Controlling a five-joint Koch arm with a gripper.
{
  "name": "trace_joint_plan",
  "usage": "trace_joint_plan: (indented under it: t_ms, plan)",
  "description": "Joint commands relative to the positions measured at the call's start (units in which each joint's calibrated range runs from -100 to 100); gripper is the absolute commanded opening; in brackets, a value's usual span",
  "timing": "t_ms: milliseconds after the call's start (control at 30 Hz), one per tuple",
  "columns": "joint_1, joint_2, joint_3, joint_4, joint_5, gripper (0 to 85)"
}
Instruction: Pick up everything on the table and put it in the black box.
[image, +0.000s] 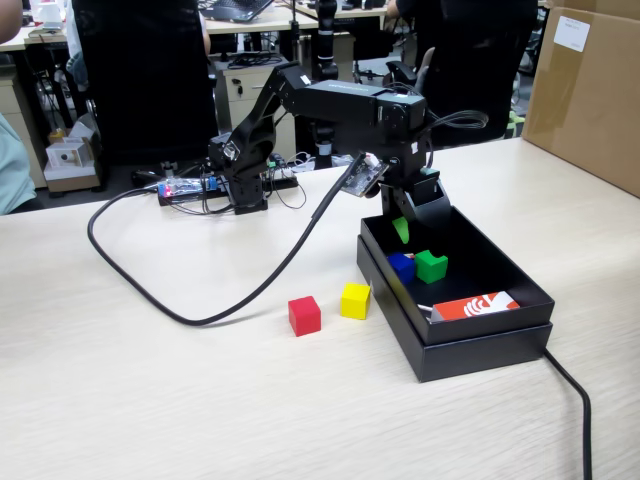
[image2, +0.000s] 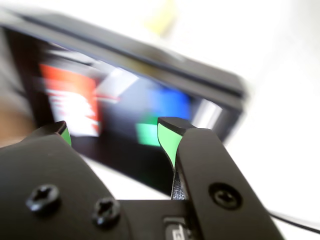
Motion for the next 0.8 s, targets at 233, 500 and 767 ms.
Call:
trace_joint_plan:
  t_ms: [233, 500, 767]
  plan:
    - [-8.6, -14.55, -2.9, 0.14, -6.98, 41.9]
    - [-12.11, -5.6, -9.33, 0.23, -8.25, 46.5]
    - [-12.94, 9.2, -5.8, 0.49, -8.25, 46.4]
